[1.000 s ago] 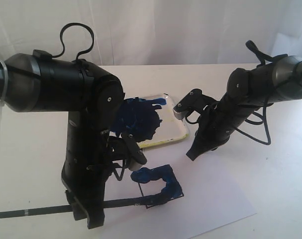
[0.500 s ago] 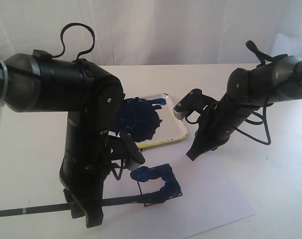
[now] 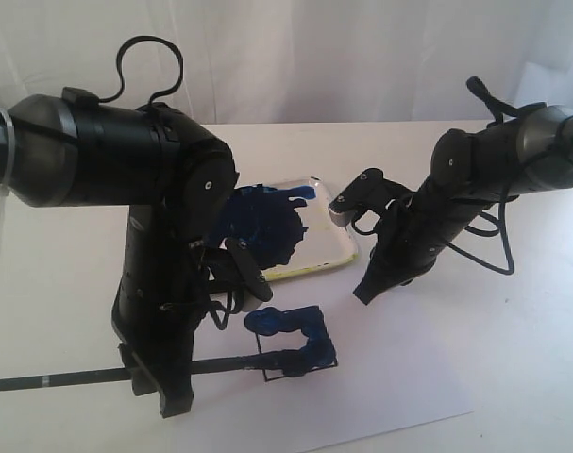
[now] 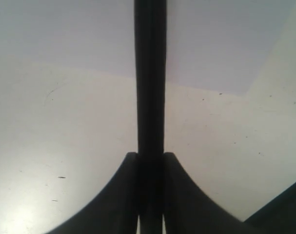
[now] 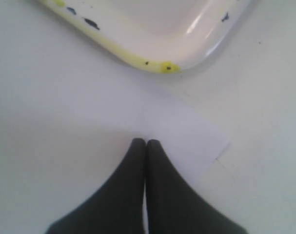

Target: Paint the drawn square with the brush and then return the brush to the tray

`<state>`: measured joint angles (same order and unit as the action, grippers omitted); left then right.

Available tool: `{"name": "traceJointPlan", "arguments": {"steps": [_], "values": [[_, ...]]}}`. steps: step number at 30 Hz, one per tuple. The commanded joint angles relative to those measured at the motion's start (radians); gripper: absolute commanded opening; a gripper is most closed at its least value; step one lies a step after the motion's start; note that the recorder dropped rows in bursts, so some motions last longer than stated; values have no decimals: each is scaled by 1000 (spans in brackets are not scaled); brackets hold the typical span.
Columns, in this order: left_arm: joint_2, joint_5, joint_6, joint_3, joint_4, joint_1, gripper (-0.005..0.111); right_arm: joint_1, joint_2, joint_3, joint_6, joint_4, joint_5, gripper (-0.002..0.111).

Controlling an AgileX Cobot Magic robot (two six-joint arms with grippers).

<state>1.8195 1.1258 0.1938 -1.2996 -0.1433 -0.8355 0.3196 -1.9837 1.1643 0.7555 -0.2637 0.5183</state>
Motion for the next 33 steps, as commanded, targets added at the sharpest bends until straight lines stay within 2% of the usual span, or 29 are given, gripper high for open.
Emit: {"name": "traceJointPlan", "arguments": {"steps": [1,13,23,29,33], "values": [[-6,95,-14,-3,-3,-4,0,-1,-13,-2,10,14,10,0],[-8,95,-14,-3,-6,-4,0,-1,-13,-2,10,14,10,0],[-86,95,-14,-3,-21,-4,0,-1,-13,-2,10,14,10,0],[-86,95,-16,65,-38,-4,0,-1,-13,-2,10,14,10,0],[-86,95,-20,65,-42,-4,0,-1,-13,-2,10,14,9,0]]}}
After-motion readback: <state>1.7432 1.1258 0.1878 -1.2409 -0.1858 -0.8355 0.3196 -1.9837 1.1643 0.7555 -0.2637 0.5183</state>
